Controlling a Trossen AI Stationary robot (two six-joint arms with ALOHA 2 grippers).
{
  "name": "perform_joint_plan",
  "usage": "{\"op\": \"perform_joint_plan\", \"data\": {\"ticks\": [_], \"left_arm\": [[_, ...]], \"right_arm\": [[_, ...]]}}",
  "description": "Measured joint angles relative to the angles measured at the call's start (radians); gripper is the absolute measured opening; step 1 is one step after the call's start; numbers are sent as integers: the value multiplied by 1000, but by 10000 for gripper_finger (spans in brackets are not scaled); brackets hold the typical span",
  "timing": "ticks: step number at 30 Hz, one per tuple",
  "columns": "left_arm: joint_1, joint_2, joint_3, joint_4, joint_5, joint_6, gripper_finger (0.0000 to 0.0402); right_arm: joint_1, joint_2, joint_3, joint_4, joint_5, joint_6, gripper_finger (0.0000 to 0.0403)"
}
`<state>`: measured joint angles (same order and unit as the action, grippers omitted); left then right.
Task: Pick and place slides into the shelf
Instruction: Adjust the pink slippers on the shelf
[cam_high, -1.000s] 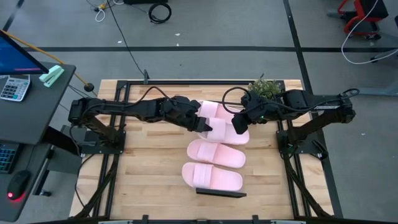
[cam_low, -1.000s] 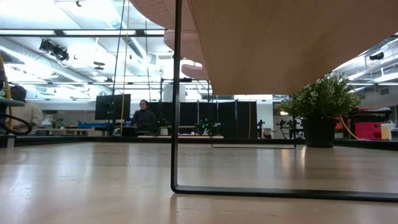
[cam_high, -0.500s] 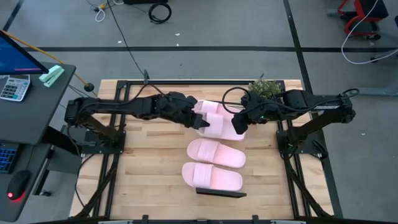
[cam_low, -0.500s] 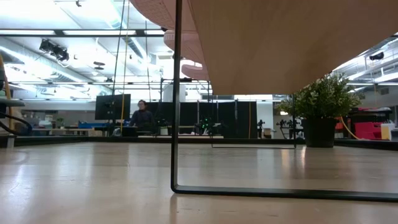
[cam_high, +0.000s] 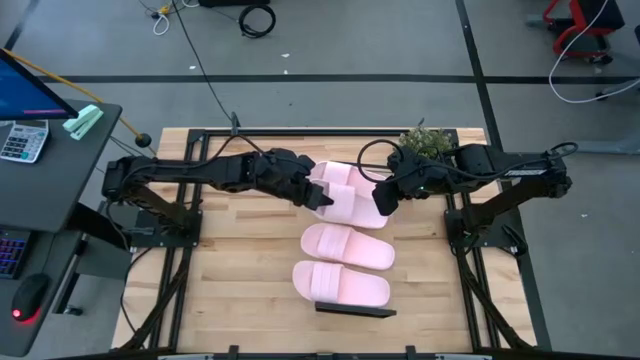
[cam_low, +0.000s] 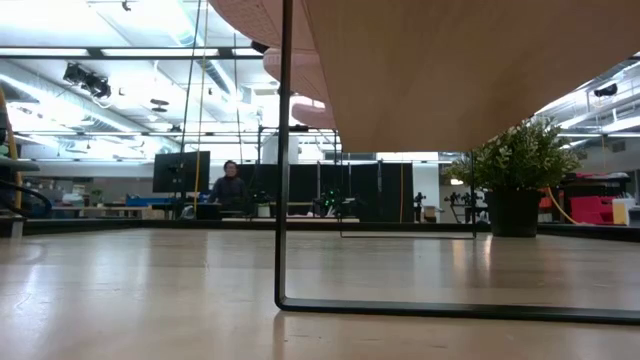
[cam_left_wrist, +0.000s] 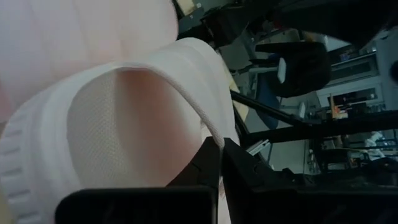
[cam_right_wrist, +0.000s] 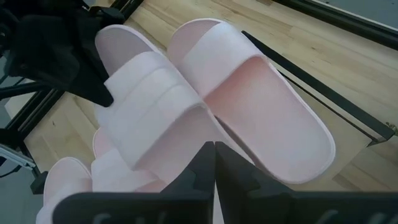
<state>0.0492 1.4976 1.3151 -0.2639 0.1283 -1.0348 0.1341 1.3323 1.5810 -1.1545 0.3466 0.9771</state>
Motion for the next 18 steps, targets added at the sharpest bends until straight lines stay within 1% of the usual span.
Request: {"op": "perform_joint_plan", "data": {"ticks": [18], "left_arm": [[0,-8,0,-26,1,21,6]], "right_arm": [[-1,0,0,2,0,16,17]]}}
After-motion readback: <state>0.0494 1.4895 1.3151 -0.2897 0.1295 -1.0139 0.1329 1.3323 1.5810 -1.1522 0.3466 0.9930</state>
